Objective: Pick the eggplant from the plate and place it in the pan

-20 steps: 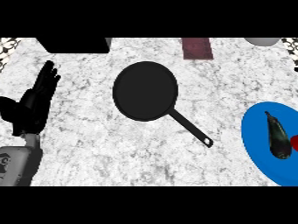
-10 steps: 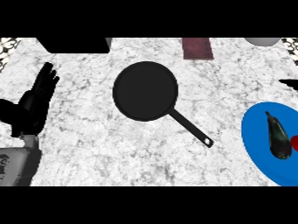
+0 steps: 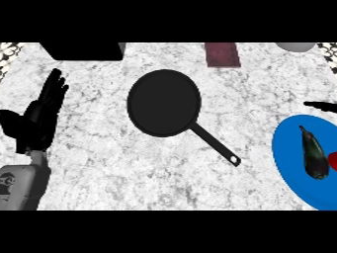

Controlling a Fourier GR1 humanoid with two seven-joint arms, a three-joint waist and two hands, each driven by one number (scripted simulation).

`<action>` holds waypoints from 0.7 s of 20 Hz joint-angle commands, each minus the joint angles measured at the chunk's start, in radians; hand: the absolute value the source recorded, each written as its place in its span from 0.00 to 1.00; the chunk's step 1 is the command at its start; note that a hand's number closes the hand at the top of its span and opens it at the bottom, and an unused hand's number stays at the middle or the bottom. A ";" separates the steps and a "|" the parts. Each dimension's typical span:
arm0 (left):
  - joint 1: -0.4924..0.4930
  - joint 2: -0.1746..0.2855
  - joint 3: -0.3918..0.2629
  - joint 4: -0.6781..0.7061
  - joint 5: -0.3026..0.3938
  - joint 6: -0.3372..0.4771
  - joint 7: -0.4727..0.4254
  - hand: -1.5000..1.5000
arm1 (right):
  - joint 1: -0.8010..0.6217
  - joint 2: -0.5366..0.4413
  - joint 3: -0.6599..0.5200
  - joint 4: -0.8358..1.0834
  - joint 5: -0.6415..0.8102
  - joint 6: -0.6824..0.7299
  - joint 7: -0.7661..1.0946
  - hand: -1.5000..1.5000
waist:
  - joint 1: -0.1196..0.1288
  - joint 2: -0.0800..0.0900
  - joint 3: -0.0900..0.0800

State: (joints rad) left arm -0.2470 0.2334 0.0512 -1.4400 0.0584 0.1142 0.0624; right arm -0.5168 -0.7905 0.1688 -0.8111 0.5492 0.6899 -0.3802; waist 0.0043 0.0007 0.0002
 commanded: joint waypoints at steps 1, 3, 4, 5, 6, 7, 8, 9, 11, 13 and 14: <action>0.036 0.013 0.027 0.016 0.009 -0.031 -0.055 0.50 | 0.034 0.023 0.038 -0.088 0.059 0.009 0.037 0.00 | -0.004 -0.002 -0.001; 0.061 -0.013 -0.015 -0.099 -0.010 0.001 0.041 0.50 | 0.009 0.018 0.063 0.002 0.128 -0.034 -0.019 0.00 | 0.007 0.000 0.000; 0.000 -0.047 -0.035 -0.011 -0.034 0.013 0.000 0.50 | -0.018 0.010 0.061 -0.001 0.139 -0.012 -0.005 0.00 | 0.001 0.001 0.000; -0.049 -0.012 0.009 0.038 -0.027 0.001 0.009 0.50 | -0.021 0.028 0.059 0.032 0.159 -0.025 -0.021 0.00 | 0.001 0.002 0.000; 0.026 -0.007 0.018 0.029 0.002 -0.049 -0.051 0.50 | -0.025 0.038 0.053 0.052 0.173 -0.031 -0.024 0.00 | 0.003 0.001 0.000; 0.021 0.030 0.029 -0.044 0.017 -0.059 0.042 0.50 | -0.079 0.039 0.069 0.072 0.188 -0.005 -0.023 0.00 | 0.011 0.001 0.000; -0.006 0.007 0.009 -0.029 -0.008 -0.037 0.031 0.50 | -0.088 0.051 0.084 0.080 0.210 0.003 -0.001 0.00 | 0.008 0.002 0.000; 0.003 0.006 0.035 -0.019 0.003 -0.035 0.008 0.50 | -0.026 0.058 0.082 0.088 0.225 -0.049 -0.044 0.00 | 0.004 0.001 0.000; 0.036 -0.002 0.018 -0.032 -0.014 -0.042 0.022 0.50 | 0.021 0.043 0.062 0.014 0.221 -0.015 -0.025 0.00 | -0.003 -0.001 0.000; 0.034 -0.026 0.012 0.023 -0.030 -0.042 -0.054 0.50 | -0.055 0.096 0.052 0.126 0.252 -0.035 -0.043 0.00 | 0.003 0.001 0.000; 0.046 -0.027 0.018 0.001 -0.026 -0.043 -0.046 0.50 | -0.056 0.098 0.044 0.094 0.256 -0.009 -0.025 0.00 | 0.001 0.000 0.000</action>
State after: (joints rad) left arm -0.2263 0.2142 0.0608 -1.4454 0.0363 0.0861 0.0505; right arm -0.5619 -0.7161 0.2285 -0.7256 0.7717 0.6557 -0.3937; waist 0.0074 0.0017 0.0003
